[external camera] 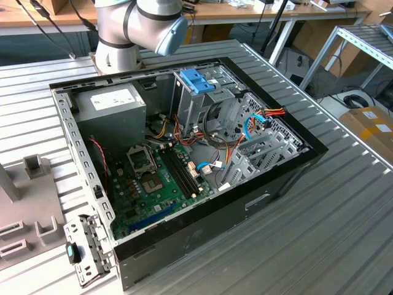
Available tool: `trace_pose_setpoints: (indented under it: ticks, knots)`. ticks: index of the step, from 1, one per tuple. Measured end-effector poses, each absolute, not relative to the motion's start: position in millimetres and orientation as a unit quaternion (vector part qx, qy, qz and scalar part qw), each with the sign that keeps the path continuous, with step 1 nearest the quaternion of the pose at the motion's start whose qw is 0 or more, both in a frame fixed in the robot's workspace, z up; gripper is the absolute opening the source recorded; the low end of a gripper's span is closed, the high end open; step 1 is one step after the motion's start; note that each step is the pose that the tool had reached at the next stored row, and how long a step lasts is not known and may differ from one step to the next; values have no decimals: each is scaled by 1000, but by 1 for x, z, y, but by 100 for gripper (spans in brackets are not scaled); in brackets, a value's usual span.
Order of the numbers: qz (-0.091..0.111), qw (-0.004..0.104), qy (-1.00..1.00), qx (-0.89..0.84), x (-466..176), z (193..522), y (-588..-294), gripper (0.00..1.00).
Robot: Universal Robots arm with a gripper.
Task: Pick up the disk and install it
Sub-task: 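Reach for the disk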
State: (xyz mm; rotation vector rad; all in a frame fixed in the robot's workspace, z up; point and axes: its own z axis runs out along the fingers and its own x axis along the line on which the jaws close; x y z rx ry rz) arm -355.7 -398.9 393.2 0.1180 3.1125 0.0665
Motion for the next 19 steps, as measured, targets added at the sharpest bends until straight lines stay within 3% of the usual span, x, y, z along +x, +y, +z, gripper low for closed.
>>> trace_pose_setpoints:
  ticks: [19]
  knots:
    - [21,13,999,38,-370,393,-399,11]
